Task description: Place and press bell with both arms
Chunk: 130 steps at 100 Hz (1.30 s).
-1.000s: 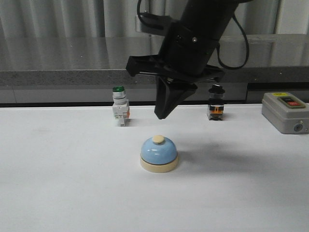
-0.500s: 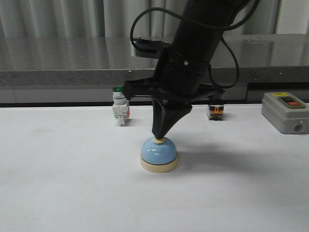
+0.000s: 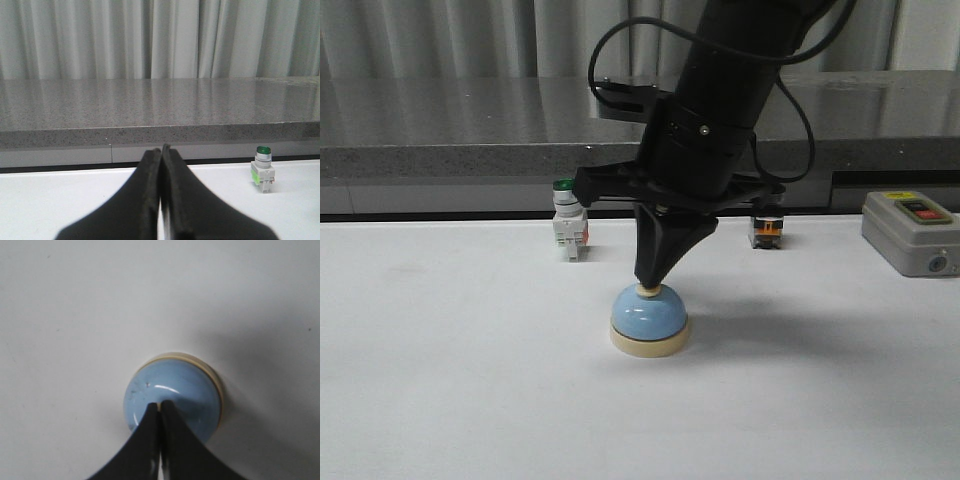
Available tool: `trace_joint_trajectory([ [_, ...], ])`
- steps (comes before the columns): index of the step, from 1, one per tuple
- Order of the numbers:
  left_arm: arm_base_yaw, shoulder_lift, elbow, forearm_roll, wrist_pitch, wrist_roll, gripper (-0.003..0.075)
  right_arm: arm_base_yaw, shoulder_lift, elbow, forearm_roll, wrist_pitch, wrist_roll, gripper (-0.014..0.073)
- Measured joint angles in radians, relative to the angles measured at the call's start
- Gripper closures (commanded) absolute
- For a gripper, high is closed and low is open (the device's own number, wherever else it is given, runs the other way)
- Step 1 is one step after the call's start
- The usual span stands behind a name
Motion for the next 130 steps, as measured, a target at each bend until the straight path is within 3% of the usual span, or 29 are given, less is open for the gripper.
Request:
trace_joint_trajectory([
  [47,0.000,0.000,0.000,0.000,0.000,0.000,0.0741,-0.012,-0.244,0.000,-0.073,0.030,0.004,0.0654],
  [72,0.000,0.000,0.000,0.000,0.000,0.000,0.0741,-0.070,-0.366,0.028,-0.133,0.036,0.048,0.0654],
  [130,0.000,0.000,0.000,0.000,0.000,0.000,0.0741,-0.316,-0.925,0.581,-0.208,-0.274,0.100,0.0654],
])
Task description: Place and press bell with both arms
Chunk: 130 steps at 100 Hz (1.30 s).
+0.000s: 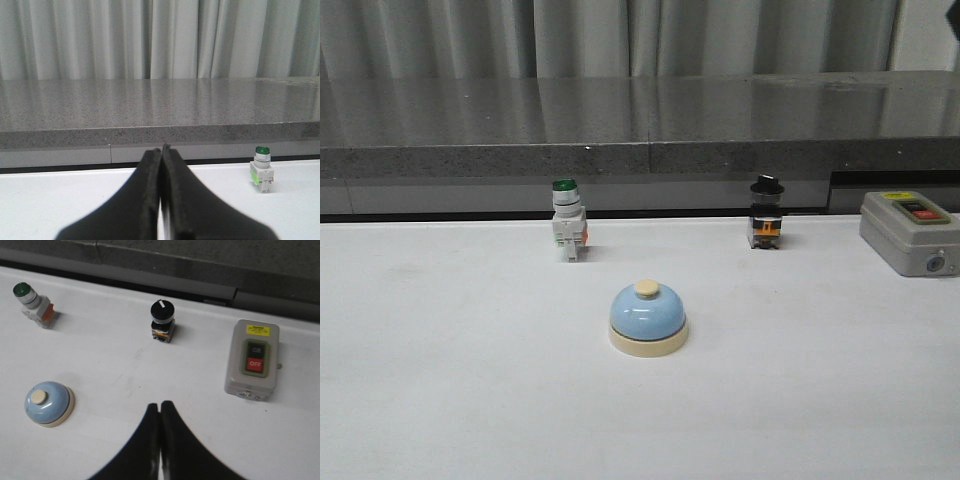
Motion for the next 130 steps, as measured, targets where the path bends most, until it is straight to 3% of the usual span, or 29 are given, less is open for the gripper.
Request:
trace_joint_trajectory([
  [37,0.000,0.000,0.000,0.000,0.000,0.000,0.0741,-0.029,-0.379,0.274,0.000,-0.173,0.000,0.0654],
  [66,0.000,0.000,0.000,0.000,0.000,0.000,0.0741,-0.029,-0.609,0.399,0.000,-0.200,0.001,0.0654],
  [130,0.000,0.000,0.000,0.000,0.000,0.000,0.0741,-0.029,-0.653,0.406,0.000,-0.148,0.002,0.0654],
])
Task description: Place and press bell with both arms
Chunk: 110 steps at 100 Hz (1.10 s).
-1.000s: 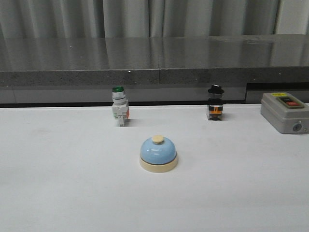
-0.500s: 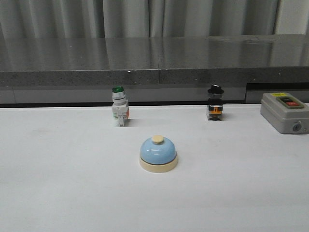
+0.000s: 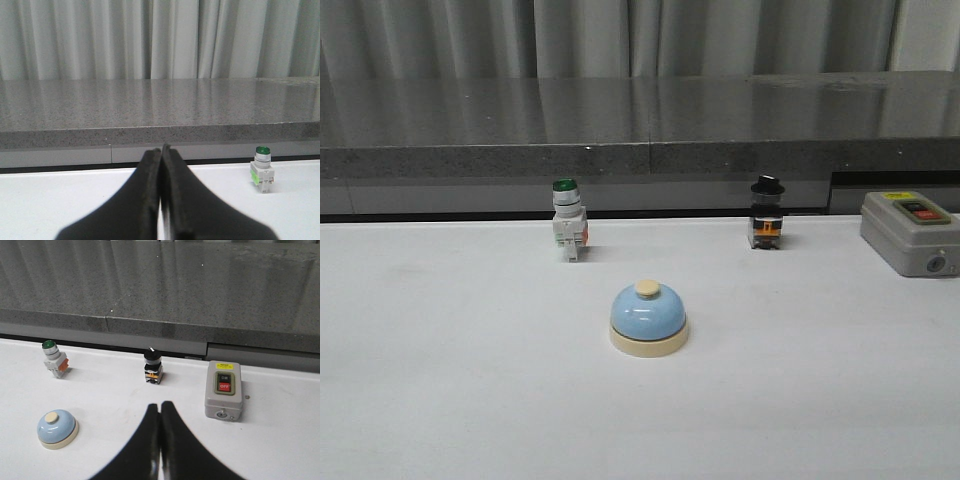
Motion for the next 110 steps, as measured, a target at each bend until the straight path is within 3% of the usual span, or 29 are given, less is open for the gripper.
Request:
trace_joint_trajectory([
  [43,0.000,0.000,0.000,0.000,0.000,0.000,0.0741,0.000,-0.059,0.029,-0.026,-0.031,0.000,0.0654],
  [65,0.000,0.000,0.000,0.000,0.000,0.000,0.0741,-0.006,-0.200,0.174,-0.066,-0.103,0.000,0.0654],
  [92,0.000,0.000,0.000,0.000,0.000,0.000,0.0741,-0.111,-0.374,0.355,-0.066,-0.118,0.005,0.0654],
  [110,0.000,0.000,0.000,0.000,0.000,0.000,0.0741,-0.127,-0.403,0.430,-0.066,-0.154,0.031,0.0654],
])
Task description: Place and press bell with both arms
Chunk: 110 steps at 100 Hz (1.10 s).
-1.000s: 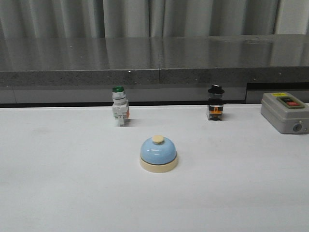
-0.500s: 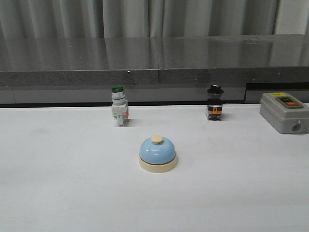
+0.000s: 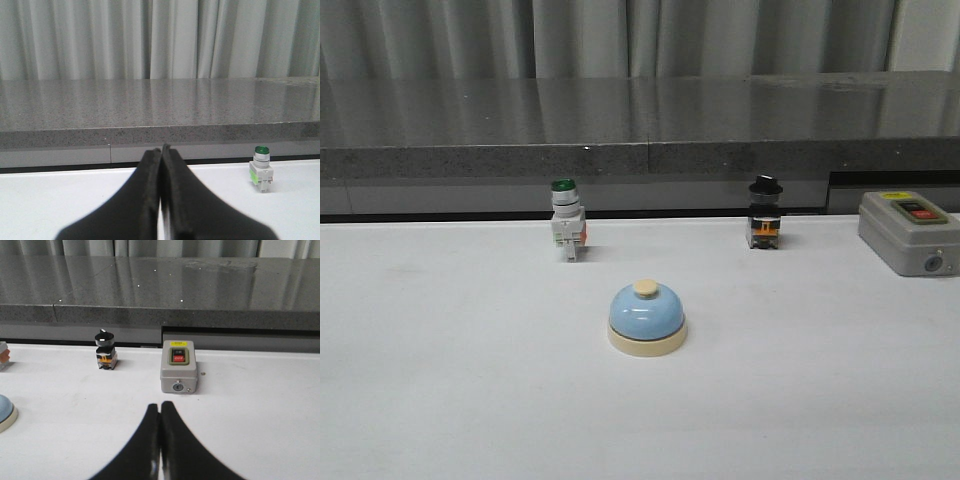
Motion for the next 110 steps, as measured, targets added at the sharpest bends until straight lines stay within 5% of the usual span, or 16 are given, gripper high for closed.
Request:
trace_joint_trajectory([
  [110,0.000,0.000,0.000,0.000,0.001,0.000,0.0741,0.000,0.000,0.061,0.000,-0.086,0.014,0.0654],
])
